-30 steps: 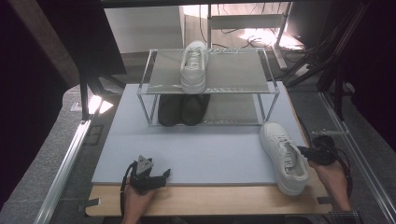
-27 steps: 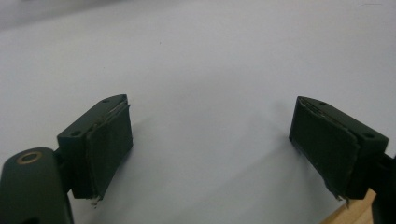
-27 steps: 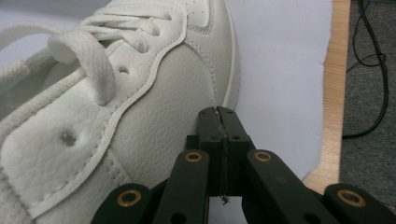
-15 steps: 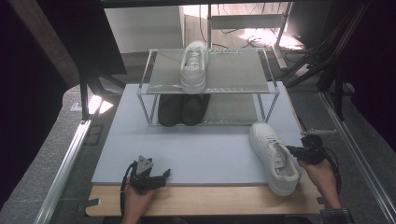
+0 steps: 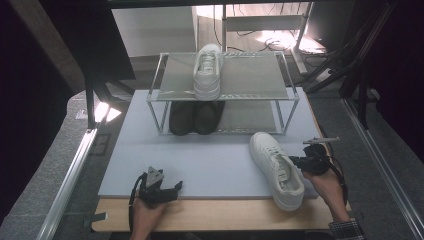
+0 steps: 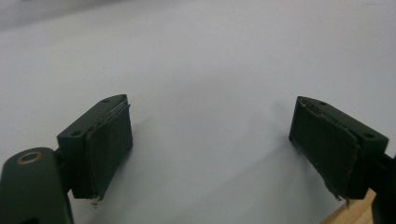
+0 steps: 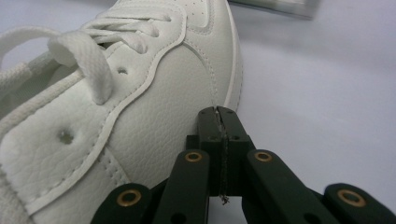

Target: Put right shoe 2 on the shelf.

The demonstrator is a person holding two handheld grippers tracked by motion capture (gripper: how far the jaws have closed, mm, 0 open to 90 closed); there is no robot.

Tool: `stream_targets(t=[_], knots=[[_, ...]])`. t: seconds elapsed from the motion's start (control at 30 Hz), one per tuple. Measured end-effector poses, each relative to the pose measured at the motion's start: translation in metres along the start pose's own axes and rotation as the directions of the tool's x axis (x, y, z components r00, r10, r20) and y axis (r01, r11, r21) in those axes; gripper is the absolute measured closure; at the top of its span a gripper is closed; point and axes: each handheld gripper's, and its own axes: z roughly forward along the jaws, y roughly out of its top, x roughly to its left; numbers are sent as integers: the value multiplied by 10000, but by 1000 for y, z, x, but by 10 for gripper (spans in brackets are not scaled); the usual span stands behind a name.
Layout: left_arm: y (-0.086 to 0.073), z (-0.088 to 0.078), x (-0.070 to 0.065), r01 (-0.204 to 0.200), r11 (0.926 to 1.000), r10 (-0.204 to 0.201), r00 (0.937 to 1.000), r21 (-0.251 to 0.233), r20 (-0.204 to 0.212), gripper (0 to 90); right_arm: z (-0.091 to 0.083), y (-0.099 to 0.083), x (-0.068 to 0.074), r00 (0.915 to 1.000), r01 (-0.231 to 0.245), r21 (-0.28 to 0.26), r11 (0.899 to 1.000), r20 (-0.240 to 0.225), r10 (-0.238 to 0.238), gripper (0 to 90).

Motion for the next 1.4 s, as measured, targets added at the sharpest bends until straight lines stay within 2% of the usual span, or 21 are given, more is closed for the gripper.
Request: stream_targets(t=[0.43,0.53,0.63,0.73,1.03,1.3,1.4], knots=[[0,0,0,4,10000,-4,10000,-4,1,129,21,12,33,9964,685,154,9975,-504,-676,894],[0,0,0,4,10000,-4,10000,-2,1,129,24,15,39,9947,901,178,9958,-521,-890,887],[0,0,0,3,10000,-3,10000,-1,1,129,22,15,38,9928,1168,121,9931,-287,-1164,817],[0,0,0,7,10000,-7,10000,-5,1,129,17,13,34,9934,1098,85,9939,-336,-1095,760],[0,0,0,1,10000,-1,10000,-1,-1,129,-11,8,31,9895,1444,110,9895,-125,-1443,560],[0,0,0,-3,10000,3,10000,0,-2,129,-40,3,34,9883,1453,-91,9893,-458,-1456,503],[0,0,0,-6,10000,6,10000,0,-2,129,-45,2,37,9887,1347,163,9908,-693,-1332,485]])
